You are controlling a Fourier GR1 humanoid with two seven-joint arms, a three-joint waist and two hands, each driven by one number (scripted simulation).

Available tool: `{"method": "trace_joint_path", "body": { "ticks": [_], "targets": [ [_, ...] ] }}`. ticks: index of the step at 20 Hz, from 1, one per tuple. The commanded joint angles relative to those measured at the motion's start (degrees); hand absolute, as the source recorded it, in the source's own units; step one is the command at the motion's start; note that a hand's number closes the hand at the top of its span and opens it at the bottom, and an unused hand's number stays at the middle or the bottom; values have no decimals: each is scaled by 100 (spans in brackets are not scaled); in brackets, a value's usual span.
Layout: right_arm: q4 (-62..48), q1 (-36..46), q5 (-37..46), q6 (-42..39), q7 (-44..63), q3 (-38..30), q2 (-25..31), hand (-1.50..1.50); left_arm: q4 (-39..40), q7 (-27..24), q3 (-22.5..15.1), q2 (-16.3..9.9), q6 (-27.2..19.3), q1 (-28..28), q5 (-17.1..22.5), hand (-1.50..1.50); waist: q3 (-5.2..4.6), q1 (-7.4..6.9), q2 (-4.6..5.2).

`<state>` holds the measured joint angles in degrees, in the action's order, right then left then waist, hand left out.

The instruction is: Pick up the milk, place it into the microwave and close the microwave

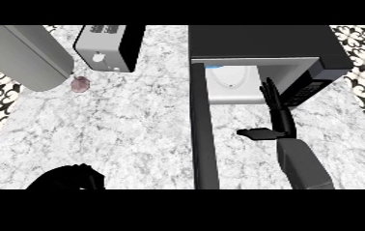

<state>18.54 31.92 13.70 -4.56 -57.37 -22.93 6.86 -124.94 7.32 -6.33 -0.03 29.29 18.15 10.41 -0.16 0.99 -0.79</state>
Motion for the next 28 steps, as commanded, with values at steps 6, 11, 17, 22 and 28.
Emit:
{"method": "trace_joint_path", "body": {
  "ticks": [6,11,17,22,28],
  "targets": [
    [1619,-1883,-378,-627,-31,184,52,-150,562,-245,-831,3,-476,-564,-914,150,0,114,10],
    [2475,-2739,-455,-1057,20,426,158,-150,1367,-334,-1906,3,-1173,-1594,-1733,150,-1,230,19],
    [4303,-3843,-839,-1306,578,623,170,-150,2834,-623,-2515,3,-1512,-2208,-2010,150,-5,200,46],
    [5091,-4701,-979,-1640,198,707,518,-150,4465,-1408,-3014,3,-2429,-2797,-2109,150,2,235,91],
    [6108,-4816,-1502,-2020,784,945,628,-150,5841,-2491,-3698,2,-3969,-3374,-1722,150,-7,315,128]
  ]
}}
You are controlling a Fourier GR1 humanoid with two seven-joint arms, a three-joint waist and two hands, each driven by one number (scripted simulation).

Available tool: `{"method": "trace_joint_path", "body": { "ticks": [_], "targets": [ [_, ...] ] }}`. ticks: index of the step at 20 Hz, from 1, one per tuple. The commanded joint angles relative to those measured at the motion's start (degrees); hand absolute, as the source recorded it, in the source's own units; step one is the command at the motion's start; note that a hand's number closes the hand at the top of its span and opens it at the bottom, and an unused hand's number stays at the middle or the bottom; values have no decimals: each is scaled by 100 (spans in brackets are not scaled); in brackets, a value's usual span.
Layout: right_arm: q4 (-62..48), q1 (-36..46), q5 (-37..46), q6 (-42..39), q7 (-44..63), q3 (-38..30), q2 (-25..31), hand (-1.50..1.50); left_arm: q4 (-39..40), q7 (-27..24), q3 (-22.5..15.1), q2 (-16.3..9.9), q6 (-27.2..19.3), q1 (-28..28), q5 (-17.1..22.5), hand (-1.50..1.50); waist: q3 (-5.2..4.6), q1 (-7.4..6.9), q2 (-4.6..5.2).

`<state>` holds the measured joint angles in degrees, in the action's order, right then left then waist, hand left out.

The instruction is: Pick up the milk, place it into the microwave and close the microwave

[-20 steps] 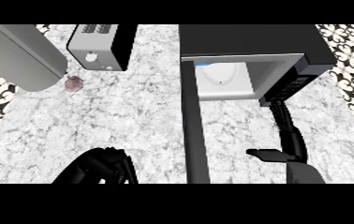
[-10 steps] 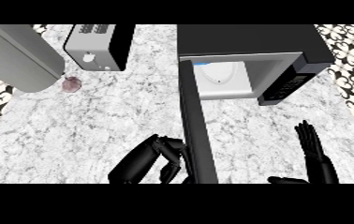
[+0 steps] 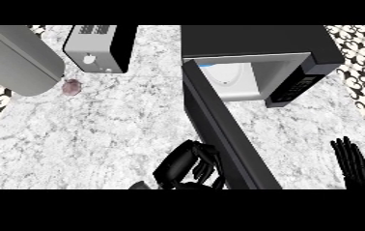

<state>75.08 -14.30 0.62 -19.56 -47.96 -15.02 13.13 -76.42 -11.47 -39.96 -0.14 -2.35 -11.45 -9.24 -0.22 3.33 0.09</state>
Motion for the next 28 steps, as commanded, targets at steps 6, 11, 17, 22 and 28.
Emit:
{"method": "trace_joint_path", "body": {
  "ticks": [6,11,17,22,28],
  "targets": [
    [1583,-758,-882,-873,307,254,175,-150,1417,-983,-1162,13,-1893,-914,1201,150,-8,205,43],
    [2193,-709,-1131,-812,676,391,313,-150,1781,-768,-1580,13,-1962,-1539,2106,150,-7,328,84],
    [2749,-984,-1638,-1099,1040,445,583,-150,1593,-1145,-1765,12,-2457,-1809,2857,150,-15,571,116],
    [3177,-902,-1785,-1111,1351,489,822,-150,1573,-1400,-1713,11,-2876,-2052,3349,150,-29,744,153],
    [3415,-822,-1907,-1116,1594,362,1115,-150,1555,-1404,-1362,12,-3689,-2484,3981,150,-24,880,181]
  ]
}}
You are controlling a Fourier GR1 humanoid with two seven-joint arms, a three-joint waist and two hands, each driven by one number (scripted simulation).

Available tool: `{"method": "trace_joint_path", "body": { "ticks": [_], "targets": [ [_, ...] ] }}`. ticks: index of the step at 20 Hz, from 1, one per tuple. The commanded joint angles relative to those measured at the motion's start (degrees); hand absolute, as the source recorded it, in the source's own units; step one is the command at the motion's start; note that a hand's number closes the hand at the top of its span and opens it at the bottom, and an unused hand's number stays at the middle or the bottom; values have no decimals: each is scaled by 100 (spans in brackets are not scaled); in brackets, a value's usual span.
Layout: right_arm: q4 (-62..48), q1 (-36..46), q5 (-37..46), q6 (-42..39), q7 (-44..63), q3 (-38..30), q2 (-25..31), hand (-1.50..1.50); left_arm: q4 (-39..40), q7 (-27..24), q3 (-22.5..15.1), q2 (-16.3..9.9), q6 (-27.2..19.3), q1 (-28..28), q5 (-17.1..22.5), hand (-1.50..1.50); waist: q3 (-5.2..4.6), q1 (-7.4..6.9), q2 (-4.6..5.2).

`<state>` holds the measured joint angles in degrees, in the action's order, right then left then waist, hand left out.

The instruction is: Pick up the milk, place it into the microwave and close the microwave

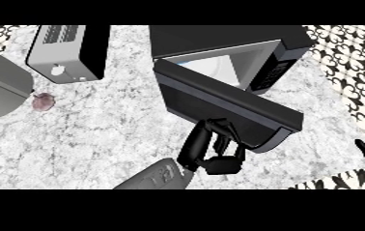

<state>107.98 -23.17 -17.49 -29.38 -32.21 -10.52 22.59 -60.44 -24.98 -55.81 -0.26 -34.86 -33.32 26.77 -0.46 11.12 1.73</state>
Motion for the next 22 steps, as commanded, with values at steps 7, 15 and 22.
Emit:
{"method": "trace_joint_path", "body": {
  "ticks": [7,15,22],
  "targets": [
    [316,321,-320,-77,194,-346,433,-150,361,77,294,26,-897,-852,930,-150,5,343,89],
    [470,966,630,485,-4,-1313,1164,150,575,66,646,26,-1292,-1236,1555,-150,0,513,191],
    [406,1317,719,595,35,-1368,1322,150,785,-131,835,26,-1465,-1539,1980,-150,15,534,308]
  ]
}}
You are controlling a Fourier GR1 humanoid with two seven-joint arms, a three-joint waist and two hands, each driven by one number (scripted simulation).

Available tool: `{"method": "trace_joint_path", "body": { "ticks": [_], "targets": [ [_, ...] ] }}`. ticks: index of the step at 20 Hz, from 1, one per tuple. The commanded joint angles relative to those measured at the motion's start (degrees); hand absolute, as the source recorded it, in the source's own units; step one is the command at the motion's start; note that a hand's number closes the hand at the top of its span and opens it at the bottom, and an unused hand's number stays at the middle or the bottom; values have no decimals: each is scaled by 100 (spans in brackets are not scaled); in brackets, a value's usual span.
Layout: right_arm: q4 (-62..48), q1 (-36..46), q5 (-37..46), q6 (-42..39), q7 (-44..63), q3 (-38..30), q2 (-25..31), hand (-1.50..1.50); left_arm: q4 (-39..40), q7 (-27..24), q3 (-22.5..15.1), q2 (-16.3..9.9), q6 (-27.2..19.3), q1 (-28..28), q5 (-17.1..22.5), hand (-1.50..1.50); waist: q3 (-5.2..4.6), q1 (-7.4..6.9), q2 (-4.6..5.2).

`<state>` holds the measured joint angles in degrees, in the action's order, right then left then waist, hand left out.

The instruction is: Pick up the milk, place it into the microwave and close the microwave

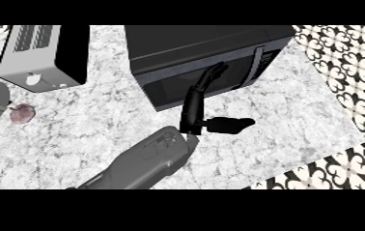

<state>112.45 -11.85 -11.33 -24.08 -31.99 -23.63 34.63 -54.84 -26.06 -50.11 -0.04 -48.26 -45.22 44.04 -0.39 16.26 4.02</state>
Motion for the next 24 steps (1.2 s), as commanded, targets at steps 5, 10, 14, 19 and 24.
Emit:
{"method": "trace_joint_path", "body": {
  "ticks": [5,10,14,19,24],
  "targets": [
    [-111,355,124,89,3,-144,234,150,343,-197,294,5,-89,-369,500,-150,15,37,95],
    [-198,539,130,127,121,-106,303,150,391,-420,251,4,-85,-438,628,-150,10,20,132],
    [-281,676,92,124,137,-115,351,150,473,-516,227,4,-81,-475,780,-150,18,36,123],
    [-772,628,-1059,-355,300,514,-294,-150,409,-658,150,5,-46,-527,866,-150,59,-79,199],
    [-1054,779,-1439,-568,465,546,-196,-150,521,-730,103,4,70,-536,1039,-150,40,-33,246]
  ]
}}
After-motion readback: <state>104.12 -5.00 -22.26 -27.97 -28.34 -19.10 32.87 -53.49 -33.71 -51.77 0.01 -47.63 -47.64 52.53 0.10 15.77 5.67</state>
